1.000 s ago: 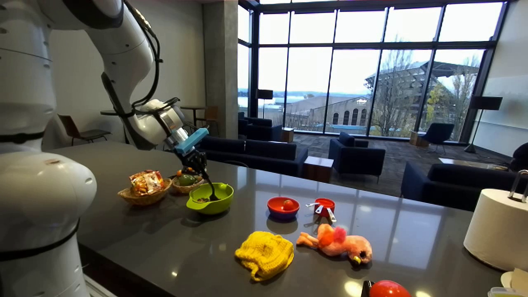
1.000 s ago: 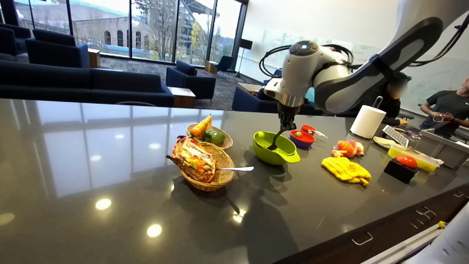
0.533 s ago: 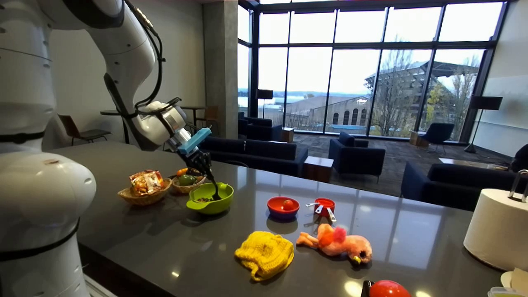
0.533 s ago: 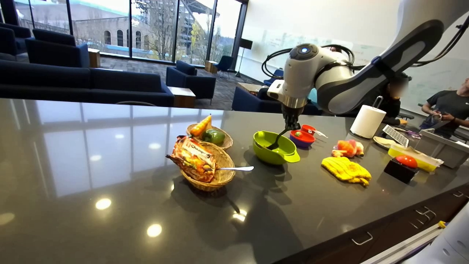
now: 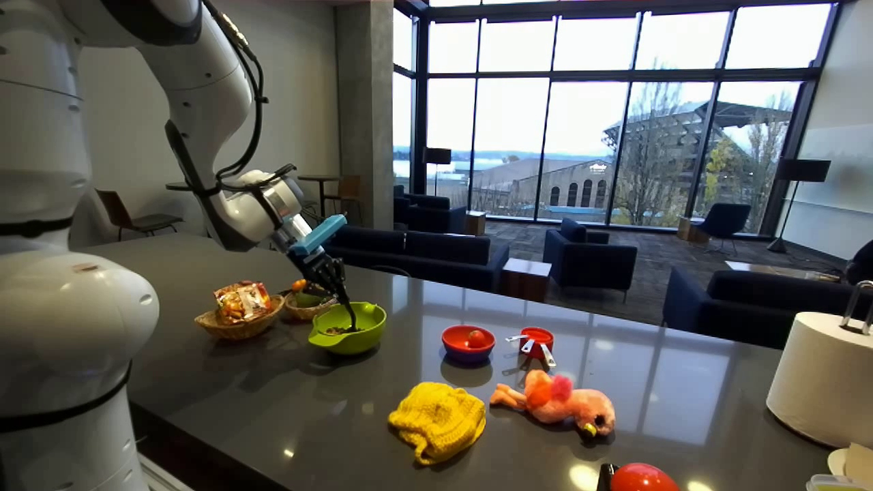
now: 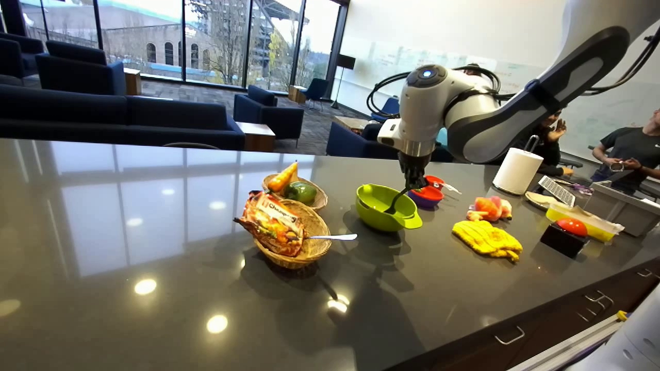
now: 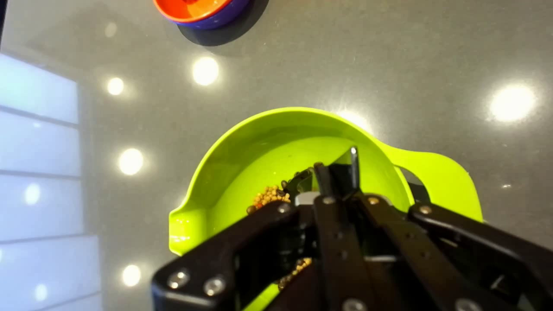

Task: Pick up the black spoon and mix the substance in the lime green bowl

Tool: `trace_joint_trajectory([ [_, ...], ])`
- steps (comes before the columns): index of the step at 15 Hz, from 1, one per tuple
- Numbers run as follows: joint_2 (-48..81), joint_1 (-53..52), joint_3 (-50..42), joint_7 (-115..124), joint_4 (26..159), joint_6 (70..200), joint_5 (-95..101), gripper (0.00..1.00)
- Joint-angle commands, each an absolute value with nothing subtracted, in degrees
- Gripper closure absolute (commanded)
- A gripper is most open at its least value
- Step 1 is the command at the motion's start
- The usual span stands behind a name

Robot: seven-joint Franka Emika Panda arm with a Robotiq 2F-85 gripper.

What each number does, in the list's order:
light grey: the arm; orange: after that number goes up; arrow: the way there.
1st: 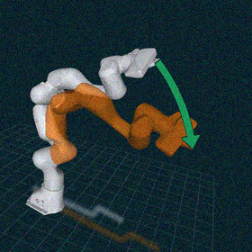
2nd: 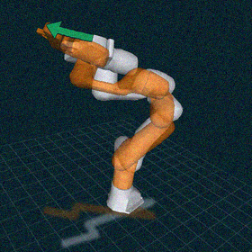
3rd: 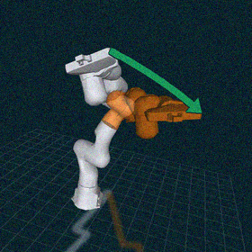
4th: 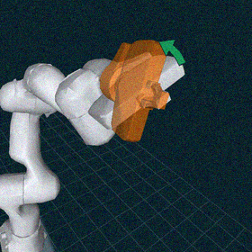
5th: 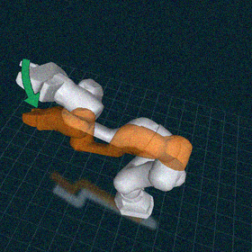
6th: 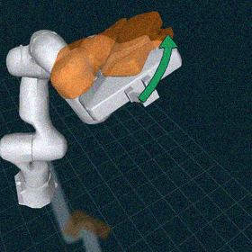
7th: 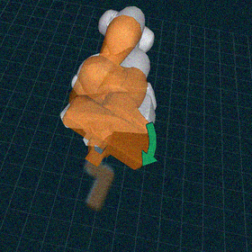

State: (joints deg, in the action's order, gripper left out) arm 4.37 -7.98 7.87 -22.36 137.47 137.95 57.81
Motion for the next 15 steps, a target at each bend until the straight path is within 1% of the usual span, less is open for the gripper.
trace_joint_trajectory([
  [1,1.0,-8.3,8.9,-27.2,139.7,138.0,54.4,0.99],
  [4,1.0,-8.9,9.5,-28.0,138.9,139.0,53.5,0.99],
  [10,3.8,-9.8,9.8,-23.3,136.1,142.9,59.6,0.99],
  [15,6.4,-10.2,9.6,-16.0,134.1,141.2,73.1,0.99],
])
